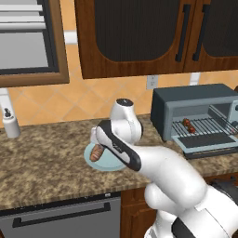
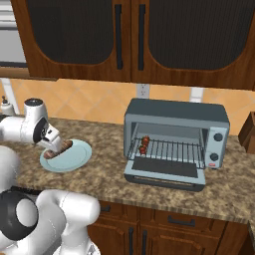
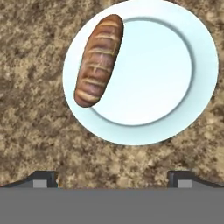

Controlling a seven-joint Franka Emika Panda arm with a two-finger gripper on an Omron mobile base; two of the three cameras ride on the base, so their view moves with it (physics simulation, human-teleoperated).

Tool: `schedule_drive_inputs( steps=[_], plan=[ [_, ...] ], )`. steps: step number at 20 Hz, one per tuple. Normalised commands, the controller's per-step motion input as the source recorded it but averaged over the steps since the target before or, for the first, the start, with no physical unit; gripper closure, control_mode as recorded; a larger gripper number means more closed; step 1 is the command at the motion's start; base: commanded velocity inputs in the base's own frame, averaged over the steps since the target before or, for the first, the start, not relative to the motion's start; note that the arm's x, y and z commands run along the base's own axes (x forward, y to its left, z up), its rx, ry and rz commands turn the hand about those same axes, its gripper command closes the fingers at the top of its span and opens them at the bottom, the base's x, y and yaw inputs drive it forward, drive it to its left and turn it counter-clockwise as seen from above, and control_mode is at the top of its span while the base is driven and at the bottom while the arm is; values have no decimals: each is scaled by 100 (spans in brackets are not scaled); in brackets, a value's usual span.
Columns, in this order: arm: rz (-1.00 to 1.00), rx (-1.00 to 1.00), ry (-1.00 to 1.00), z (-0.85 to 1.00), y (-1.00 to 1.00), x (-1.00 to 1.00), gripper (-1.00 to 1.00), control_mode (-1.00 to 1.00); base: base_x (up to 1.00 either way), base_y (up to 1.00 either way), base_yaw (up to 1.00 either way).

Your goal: Pick up the kebab skewer and baguette bread, and place them inside the toaster oven. Close the toaster oven door and start by setting the timer.

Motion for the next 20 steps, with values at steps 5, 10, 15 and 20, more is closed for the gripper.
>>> schedule_drive_inputs(
  steps=[5, 10, 15, 20],
  plan=[
    [0, 2, 0, -45, 28, 21, -100, -100, 0, 0, 0],
    [0, 0, 0, -41, 9, 16, -100, -100, 0, 0, 0],
    [0, 0, 1, -38, 0, 53, -100, -100, 0, 0, 0],
    [0, 0, 2, -40, 11, 60, -100, -100, 0, 0, 0]
  ],
)
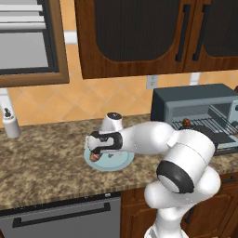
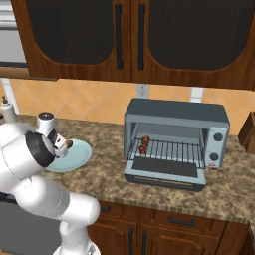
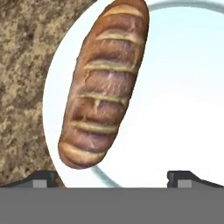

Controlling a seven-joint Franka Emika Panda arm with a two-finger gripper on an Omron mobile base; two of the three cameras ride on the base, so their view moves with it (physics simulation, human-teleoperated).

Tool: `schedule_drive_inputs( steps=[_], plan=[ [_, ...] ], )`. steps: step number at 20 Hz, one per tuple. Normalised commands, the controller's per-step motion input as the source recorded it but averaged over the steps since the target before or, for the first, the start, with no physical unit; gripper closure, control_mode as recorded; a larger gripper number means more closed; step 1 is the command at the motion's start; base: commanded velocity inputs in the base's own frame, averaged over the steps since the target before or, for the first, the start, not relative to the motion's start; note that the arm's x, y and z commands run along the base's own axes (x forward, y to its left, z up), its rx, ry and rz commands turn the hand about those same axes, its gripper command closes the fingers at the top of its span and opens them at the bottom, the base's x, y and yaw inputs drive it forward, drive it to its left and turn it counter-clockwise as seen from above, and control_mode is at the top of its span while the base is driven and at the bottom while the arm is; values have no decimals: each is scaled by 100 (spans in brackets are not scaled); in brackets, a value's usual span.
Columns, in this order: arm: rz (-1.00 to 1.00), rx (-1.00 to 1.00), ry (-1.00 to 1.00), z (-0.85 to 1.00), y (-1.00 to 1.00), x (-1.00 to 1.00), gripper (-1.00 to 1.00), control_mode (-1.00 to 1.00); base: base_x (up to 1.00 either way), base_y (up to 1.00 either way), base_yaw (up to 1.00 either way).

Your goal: Pick up the kebab skewer and baguette bread, and place them inside the toaster oven. Close the toaster oven door and start by setting the timer.

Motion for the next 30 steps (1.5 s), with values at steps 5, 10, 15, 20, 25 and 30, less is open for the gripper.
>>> schedule_drive_inputs(
  steps=[5, 10, 15, 20, 25, 30],
  plan=[
    [0, 0, 0, -21, 14, 39, -100, -100, 0, 0, 0],
    [0, 0, 0, -14, 26, 4, -100, -100, 0, 0, 0],
    [-3, 0, 1, -10, 17, 0, -100, -100, 0, 0, 0],
    [-5, 0, 0, -29, 2, 4, -100, -100, 0, 0, 0],
    [-6, 0, 0, -16, 0, -5, 100, -100, 0, 0, 0],
    [-4, 0, 1, -1, 0, -4, 100, -100, 0, 0, 0]
  ],
)
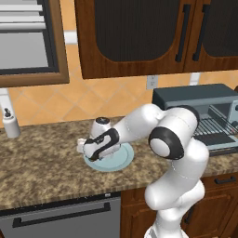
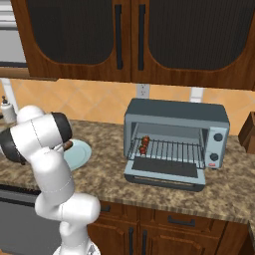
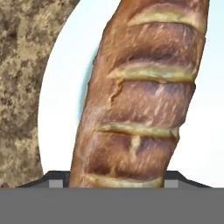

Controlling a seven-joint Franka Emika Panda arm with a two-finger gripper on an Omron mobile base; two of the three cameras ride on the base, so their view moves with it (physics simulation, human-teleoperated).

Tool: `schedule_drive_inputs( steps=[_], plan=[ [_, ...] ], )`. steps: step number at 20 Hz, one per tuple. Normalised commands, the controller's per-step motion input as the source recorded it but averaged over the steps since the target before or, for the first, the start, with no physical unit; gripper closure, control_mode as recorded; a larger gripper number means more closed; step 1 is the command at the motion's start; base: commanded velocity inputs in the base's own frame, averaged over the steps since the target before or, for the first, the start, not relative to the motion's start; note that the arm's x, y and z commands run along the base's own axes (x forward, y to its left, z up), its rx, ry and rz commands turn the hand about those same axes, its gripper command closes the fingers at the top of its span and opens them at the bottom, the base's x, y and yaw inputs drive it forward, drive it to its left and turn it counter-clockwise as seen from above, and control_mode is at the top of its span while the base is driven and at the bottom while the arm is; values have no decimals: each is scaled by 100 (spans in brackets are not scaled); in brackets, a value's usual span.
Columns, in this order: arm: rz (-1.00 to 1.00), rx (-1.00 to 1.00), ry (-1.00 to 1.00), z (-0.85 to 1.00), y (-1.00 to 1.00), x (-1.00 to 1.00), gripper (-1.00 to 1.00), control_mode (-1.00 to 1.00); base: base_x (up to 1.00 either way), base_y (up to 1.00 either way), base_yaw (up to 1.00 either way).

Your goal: Pick up the kebab skewer and baguette bread, and place them inside the toaster oven. Close the toaster oven door and start by setting the timer.

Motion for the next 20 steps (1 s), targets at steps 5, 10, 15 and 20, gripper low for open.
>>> schedule_drive_inputs(
  steps=[5, 10, 15, 20],
  plan=[
    [1, 1, -2, 72, -45, -37, 100, -100, 0, 0, 0],
    [7, 0, -5, 96, -100, -62, 100, -100, 0, 0, 0],
    [12, 0, -4, 71, -100, -58, 100, -100, 0, 0, 0],
    [12, -1, 0, 56, -100, -44, 100, -100, 0, 0, 0]
  ],
)
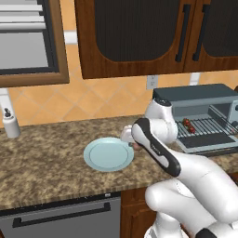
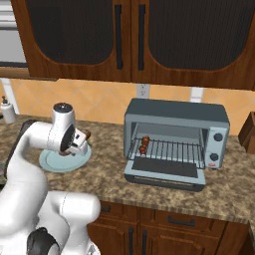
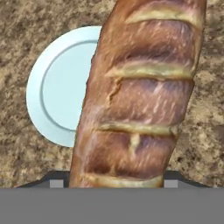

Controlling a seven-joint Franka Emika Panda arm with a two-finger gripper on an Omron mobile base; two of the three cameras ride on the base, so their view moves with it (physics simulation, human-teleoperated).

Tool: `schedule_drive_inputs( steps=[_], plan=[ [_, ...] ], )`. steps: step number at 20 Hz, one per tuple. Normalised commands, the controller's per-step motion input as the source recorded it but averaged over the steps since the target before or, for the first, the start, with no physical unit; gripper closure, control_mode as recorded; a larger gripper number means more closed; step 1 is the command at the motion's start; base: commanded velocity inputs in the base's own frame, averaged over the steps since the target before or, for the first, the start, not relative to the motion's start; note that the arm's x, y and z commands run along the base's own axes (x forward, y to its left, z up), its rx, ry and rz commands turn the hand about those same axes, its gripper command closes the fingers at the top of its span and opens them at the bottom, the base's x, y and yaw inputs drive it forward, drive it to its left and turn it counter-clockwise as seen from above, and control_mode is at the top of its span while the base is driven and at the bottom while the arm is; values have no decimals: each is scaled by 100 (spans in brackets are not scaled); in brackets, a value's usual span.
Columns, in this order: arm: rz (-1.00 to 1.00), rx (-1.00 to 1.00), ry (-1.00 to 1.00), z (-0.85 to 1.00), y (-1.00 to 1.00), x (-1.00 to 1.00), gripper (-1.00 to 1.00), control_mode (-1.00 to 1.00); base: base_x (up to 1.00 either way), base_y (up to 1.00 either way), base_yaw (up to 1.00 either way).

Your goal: Pick up the kebab skewer and baguette bread, and place them inside the toaster oven. Close the toaster oven door and start by setting the timer.

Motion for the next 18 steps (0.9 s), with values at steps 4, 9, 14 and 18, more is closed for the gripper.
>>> schedule_drive_inputs(
  steps=[4, 9, 14, 18],
  plan=[
    [16, -1, 0, 41, -100, -28, 100, -100, 0, 0, 0],
    [18, -1, 0, 34, -100, -9, 100, -100, 0, 0, 0],
    [15, -4, 4, 28, -100, -2, 100, -100, 0, 0, 0],
    [13, -10, 5, 12, -100, 0, 100, -100, 0, 0, 0]
  ],
)
